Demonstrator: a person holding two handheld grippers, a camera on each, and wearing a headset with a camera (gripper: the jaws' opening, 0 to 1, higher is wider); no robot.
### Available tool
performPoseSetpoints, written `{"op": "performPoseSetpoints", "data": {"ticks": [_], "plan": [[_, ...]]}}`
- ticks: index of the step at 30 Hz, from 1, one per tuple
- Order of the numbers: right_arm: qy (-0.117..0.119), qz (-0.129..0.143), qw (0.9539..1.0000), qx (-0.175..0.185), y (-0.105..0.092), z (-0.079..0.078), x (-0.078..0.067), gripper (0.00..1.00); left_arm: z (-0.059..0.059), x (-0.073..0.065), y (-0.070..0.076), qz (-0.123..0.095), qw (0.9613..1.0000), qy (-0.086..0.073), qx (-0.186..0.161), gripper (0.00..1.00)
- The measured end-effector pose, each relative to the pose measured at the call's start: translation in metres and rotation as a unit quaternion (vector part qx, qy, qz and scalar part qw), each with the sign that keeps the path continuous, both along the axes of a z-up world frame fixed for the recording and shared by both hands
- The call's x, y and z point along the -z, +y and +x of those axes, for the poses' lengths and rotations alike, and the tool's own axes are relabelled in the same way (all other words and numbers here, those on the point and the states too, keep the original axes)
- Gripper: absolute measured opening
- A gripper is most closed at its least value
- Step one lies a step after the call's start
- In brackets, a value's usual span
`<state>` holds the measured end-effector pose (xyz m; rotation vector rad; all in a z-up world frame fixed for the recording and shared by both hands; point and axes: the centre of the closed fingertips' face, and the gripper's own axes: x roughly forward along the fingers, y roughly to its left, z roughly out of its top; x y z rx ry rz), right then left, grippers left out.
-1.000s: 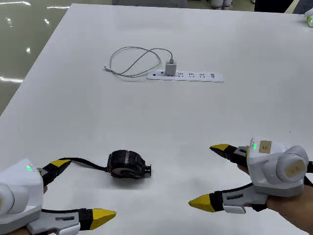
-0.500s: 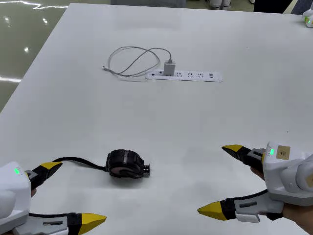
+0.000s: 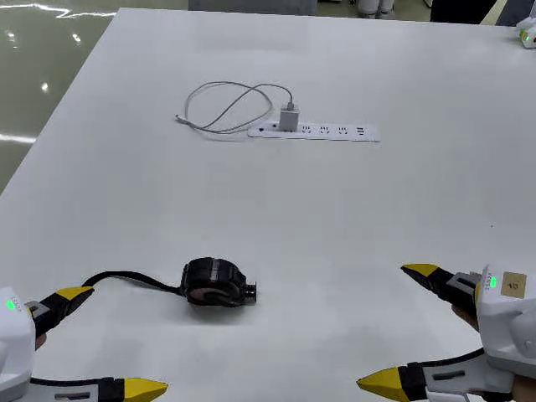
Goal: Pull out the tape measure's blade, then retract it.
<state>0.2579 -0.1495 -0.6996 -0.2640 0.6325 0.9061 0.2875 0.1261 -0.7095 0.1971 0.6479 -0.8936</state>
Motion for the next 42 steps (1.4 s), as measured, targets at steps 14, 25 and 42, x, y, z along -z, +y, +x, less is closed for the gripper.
{"op": "performPoseSetpoints", "data": {"ticks": [14, 25, 42], "plan": [[0.011, -0.008, 0.9998, 0.016, -0.016, -0.016, 0.004, 0.99, -0.008, 0.004, 0.007, 0.012, 0.9998, 0.006, 0.011, 0.99], [0.016, -0.012, 0.9996, 0.022, -0.023, -0.022, 0.005, 0.99, -0.007, 0.003, 0.012, 0.017, 0.9998, 0.0, 0.011, 0.99], [0.019, -0.013, 0.9994, 0.026, -0.027, -0.024, 0.006, 0.99, -0.011, 0.007, 0.016, 0.036, 0.9991, -0.009, 0.022, 0.99]]}}
